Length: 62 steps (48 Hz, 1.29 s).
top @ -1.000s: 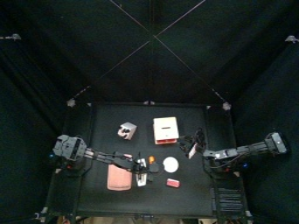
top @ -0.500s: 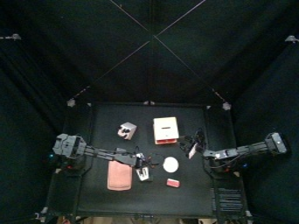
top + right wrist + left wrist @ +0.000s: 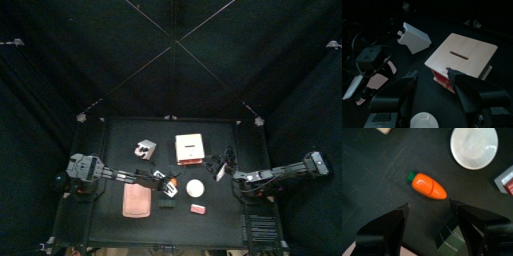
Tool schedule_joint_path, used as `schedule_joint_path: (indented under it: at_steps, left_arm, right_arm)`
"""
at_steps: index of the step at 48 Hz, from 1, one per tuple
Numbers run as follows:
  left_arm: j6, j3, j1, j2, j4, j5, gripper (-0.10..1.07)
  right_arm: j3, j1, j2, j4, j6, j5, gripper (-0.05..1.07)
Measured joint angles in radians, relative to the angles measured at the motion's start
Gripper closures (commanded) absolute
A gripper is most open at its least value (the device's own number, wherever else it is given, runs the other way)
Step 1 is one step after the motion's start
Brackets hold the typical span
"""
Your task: Grab carrot
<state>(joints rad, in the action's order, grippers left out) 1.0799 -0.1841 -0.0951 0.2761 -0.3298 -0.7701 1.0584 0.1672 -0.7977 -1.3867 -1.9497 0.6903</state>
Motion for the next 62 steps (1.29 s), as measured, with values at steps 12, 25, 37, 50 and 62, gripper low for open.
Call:
schedule_joint_path:
  at_steps: [12, 25, 37, 50, 62]
  left_arm:
    - [0.189, 0.002, 0.017, 0.048, -0.025, 0.063, 0.02]
    - [0.249, 0.006, 0.025, 0.091, -0.026, 0.11, 0.02]
    - [0.252, 0.006, 0.04, 0.11, -0.028, 0.133, 0.02]
    - [0.252, 0.005, 0.048, 0.123, -0.028, 0.133, 0.02]
    - [0.252, 0.006, 0.048, 0.129, -0.028, 0.133, 0.03]
  right_arm:
    - [0.003, 0.0, -0.008, 0.0, 0.0, 0.0, 0.17]
    - [0.005, 0.0, -0.009, -0.003, 0.002, 0.0, 0.17]
    - [0.008, 0.0, -0.014, -0.006, 0.002, 0.0, 0.17]
    - [0.008, -0.002, -0.015, -0.006, 0.002, 0.0, 0.17]
    - [0.008, 0.0, -0.015, -0.008, 0.002, 0.0, 0.17]
